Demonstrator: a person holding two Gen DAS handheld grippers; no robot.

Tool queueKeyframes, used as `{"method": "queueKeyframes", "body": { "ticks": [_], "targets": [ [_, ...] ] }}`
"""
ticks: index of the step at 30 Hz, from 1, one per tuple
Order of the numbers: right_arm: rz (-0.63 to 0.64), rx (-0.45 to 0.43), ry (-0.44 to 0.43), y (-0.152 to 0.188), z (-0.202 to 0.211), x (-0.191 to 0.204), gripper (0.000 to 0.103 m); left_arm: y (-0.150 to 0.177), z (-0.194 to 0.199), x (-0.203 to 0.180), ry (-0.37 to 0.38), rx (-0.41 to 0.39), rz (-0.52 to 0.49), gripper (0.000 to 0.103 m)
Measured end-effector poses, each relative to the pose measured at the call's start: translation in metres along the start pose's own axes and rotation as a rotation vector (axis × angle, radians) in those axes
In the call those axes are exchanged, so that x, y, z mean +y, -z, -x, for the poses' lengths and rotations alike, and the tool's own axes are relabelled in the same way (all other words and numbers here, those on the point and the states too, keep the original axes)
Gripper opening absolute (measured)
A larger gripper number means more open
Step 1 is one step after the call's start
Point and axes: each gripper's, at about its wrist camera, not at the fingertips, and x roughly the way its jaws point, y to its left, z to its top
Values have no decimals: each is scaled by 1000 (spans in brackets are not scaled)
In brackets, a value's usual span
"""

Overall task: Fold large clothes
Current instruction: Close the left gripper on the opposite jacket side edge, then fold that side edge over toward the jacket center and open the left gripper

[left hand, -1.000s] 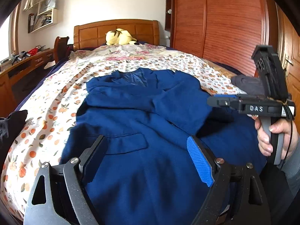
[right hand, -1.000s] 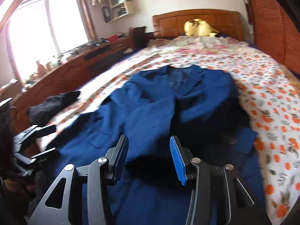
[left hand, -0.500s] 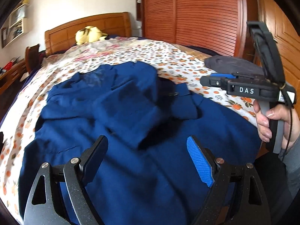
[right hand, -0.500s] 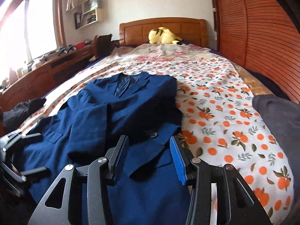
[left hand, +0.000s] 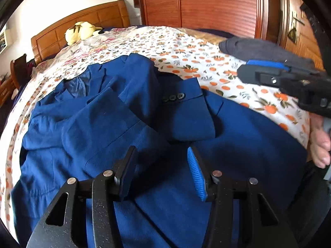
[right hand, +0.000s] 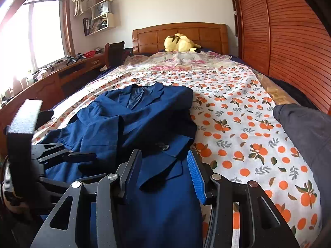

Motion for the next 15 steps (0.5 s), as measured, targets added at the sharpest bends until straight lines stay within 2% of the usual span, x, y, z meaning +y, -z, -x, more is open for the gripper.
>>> {"method": "queueKeyframes", "body": {
  "ticks": [5,7,8,9,12,15],
  "targets": [
    [-2,-2,-2,-3,0,5,48,-3,-20,5,-58,83,-66,38],
    [3,-3,-5,-4,-2,7,48,-2,-21,11,-58,96,-62,27],
    [7,-2,-4,-4,-3,9,48,-2,-19,14,-54,94,-55,10],
    [10,-1,-5,-4,-5,10,48,-2,-18,16,-53,91,-49,6],
    [14,11,-7,-3,-11,12,48,1,-4,21,-45,44,-34,4],
    [25,29,-10,-4,-17,16,48,2,19,32,-75,-13,4,4]
  ]
}}
